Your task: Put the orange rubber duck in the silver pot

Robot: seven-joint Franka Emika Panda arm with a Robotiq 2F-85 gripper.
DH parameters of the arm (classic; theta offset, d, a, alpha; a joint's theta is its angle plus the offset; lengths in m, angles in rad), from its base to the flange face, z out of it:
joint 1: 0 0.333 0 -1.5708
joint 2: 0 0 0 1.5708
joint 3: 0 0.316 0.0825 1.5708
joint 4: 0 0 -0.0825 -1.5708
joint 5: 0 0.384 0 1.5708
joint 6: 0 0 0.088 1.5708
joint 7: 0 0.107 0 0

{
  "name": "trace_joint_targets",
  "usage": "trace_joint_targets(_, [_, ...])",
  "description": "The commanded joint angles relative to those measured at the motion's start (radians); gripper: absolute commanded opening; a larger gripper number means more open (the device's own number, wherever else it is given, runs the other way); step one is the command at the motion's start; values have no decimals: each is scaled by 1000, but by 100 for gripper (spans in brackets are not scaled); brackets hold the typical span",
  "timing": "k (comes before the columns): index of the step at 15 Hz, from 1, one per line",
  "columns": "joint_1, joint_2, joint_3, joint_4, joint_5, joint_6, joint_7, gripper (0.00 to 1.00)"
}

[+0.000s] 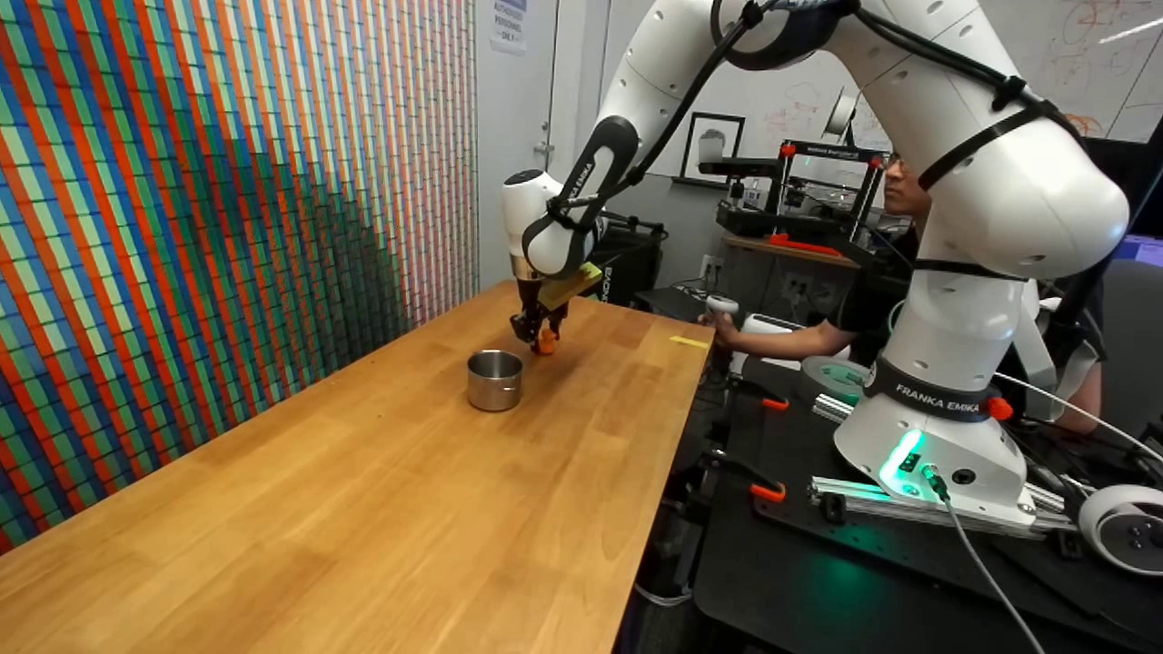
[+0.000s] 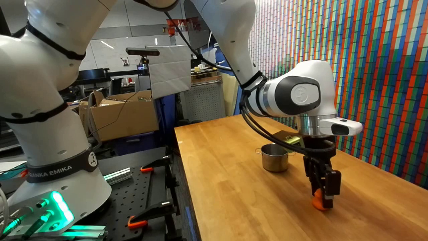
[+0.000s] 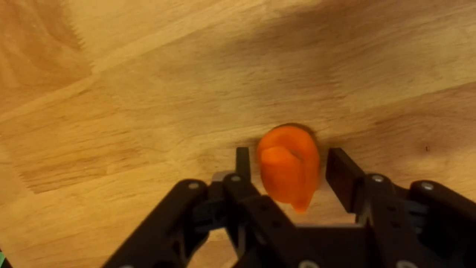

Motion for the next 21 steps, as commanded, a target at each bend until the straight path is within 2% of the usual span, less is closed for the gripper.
trace_joint_targets(1, [9, -1, -10, 12, 25, -6, -29, 28])
trace_joint_targets(2, [9, -2, -10, 12, 24, -7, -30, 19])
trace_joint_targets(3, [7, -6, -10, 11, 25, -10, -32, 17])
trace_joint_targets(5, [-8, -28, 11, 9, 44, -34, -55, 17])
trace_joint_targets(9, [-43, -176, 111, -33, 112, -114, -205, 17])
trace_joint_targets(12, [-53, -285, 186, -27, 181, -210, -297, 17])
trace_joint_targets(15, [-58, -342, 245, -14, 265, -300, -373, 17])
trace_joint_targets(18, [-49, -359, 273, -34, 328, -341, -418, 17])
trace_joint_targets(21, [-26, -335, 265, -73, 300, -283, -411, 17])
